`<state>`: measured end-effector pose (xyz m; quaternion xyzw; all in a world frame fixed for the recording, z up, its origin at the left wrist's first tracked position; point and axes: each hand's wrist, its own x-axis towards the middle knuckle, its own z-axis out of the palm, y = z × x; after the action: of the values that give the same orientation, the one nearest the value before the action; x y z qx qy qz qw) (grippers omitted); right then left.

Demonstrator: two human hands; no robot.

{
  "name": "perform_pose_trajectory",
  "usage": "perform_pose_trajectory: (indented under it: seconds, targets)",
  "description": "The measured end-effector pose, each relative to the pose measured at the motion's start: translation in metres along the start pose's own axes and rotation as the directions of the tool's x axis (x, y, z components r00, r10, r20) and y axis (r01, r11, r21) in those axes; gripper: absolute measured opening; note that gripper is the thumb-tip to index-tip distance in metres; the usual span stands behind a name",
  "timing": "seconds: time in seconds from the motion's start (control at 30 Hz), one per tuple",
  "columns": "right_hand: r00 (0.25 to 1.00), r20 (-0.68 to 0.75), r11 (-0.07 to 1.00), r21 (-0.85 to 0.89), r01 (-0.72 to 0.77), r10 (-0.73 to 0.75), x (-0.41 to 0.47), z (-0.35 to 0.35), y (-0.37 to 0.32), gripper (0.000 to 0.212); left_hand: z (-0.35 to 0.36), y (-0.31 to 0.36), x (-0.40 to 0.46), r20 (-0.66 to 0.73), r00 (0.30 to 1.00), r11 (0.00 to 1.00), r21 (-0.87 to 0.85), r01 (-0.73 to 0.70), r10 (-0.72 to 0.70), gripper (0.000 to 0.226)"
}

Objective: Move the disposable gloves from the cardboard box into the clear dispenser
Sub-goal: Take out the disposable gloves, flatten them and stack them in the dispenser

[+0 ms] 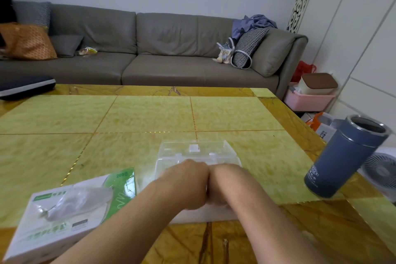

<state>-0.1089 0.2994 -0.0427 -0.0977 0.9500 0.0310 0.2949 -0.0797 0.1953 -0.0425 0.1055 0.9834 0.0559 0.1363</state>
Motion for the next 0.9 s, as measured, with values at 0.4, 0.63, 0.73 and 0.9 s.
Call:
perform_pose_trajectory:
  seconds: [0.4, 0.63, 0.73, 0.9]
  targets:
    - [0.995, 0.064, 0.997, -0.014, -0.069, 0.07, -0.009, -0.008, -0.002, 0.013, -0.005, -0.009, 0.01, 0.268, 0.955, 0.989, 0.112, 0.099, -0.126, 0.035]
    - [0.995, 0.05, 0.996, -0.041, -0.081, 0.083, -0.013, -0.007, -0.005, 0.019, -0.002, -0.016, 0.013, 0.166, 0.98, 0.982, 0.172, 0.08, -0.109, 0.026]
    - [0.994, 0.037, 0.994, -0.029, -0.102, 0.103, -0.015, -0.006, -0.006, 0.02, -0.005, -0.021, 0.008, 0.112, 0.993, 0.977, 0.213, 0.008, -0.032, 0.014]
    - [0.992, -0.047, 0.993, 0.009, -0.118, 0.118, -0.015, -0.001, -0.007, 0.016, -0.008, -0.04, -0.001, 0.145, 0.987, 0.974, 0.202, -0.104, 0.075, 0.045]
